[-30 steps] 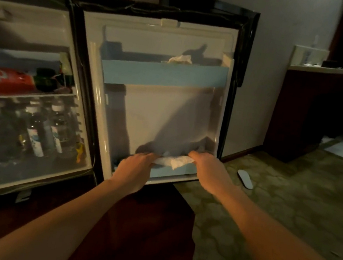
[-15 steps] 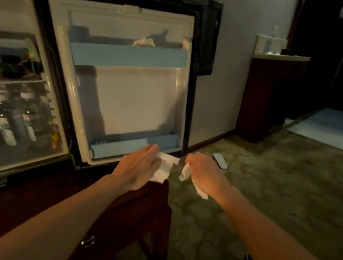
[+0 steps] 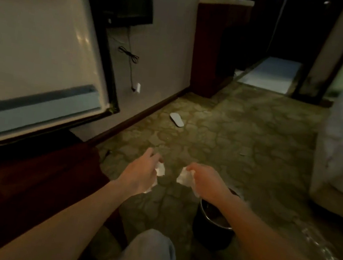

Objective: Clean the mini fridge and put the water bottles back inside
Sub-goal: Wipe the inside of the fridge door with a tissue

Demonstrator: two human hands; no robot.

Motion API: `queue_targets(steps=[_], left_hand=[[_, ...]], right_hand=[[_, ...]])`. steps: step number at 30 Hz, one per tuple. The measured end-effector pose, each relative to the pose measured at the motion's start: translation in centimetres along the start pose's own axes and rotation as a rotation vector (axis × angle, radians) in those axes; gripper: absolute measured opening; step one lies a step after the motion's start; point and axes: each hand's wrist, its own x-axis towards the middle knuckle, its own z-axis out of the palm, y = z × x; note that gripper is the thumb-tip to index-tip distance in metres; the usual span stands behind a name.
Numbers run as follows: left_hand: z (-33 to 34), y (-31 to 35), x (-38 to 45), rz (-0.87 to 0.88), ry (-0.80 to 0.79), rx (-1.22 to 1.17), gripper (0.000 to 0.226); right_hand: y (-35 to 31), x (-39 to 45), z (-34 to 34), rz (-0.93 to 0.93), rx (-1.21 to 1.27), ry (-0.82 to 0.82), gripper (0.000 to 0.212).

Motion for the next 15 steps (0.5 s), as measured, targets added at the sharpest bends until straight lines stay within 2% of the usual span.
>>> queue_targets(steps=[4, 9, 15], left_hand=[[5.7, 2.6, 3.3, 0.009, -0.016, -0.098, 0.04], [13.4, 4.8, 7.2, -0.003, -0.064, -0.174, 0.022], [23.2, 5.8, 11.6, -0.067, -0.178, -0.235, 0.032]], right_hand=[[5.8, -1.6, 0.8, 0.152, 0.085, 0.037, 0.053], [12.8, -2.5, 2.6, 0.355, 0.045, 0.066, 0.028], [20.0, -1.7, 6.3, 0.543, 0.159, 0.032, 0.014]])
